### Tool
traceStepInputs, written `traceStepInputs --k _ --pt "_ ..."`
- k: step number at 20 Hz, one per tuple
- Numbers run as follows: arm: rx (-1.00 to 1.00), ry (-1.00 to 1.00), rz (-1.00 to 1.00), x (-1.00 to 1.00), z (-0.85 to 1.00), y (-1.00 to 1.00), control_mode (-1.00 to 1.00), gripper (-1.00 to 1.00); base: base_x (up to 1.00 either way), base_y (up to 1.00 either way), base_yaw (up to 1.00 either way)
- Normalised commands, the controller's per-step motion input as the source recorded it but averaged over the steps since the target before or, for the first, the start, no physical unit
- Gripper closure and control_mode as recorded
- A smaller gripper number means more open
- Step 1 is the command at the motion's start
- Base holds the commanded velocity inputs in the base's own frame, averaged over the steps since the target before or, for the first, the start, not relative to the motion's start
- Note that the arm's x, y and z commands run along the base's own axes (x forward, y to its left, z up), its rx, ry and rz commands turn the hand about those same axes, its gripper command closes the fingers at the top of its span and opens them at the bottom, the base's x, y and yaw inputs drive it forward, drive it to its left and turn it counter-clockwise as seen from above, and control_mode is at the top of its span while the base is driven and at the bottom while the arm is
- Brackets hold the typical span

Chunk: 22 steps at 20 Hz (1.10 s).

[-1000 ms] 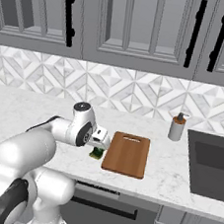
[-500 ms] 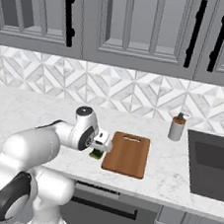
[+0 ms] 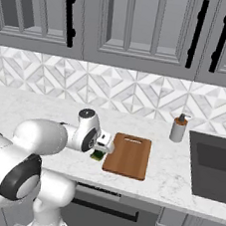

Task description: Pick up the sponge from the counter and clean the cutting board by briefly scrubbing or pressing down on the cutting board. Once finished, release the sponge.

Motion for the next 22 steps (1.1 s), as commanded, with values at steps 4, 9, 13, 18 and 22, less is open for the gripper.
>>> traceStepInputs --k 4,9,13,18,22 --pt "-0.01 0.0 0.0 0.13 -0.32 -0.04 -1.0 -1.0 0.0 0.0 0.0" --pt "0.0 0.0 0.0 0.16 -0.14 0.0 -1.0 -1.0 0.0 0.0 0.0" --pt "0.0 0.0 0.0 0.07 -0.12 0.0 -1.0 -1.0 0.0 0.0 0.0" --pt "0.0 0.0 0.0 0.01 -0.1 0.0 -1.0 -1.0 0.0 0.0 0.0" --pt "0.0 0.0 0.0 0.0 -0.08 0.0 -1.0 -1.0 0.0 0.0 0.0"
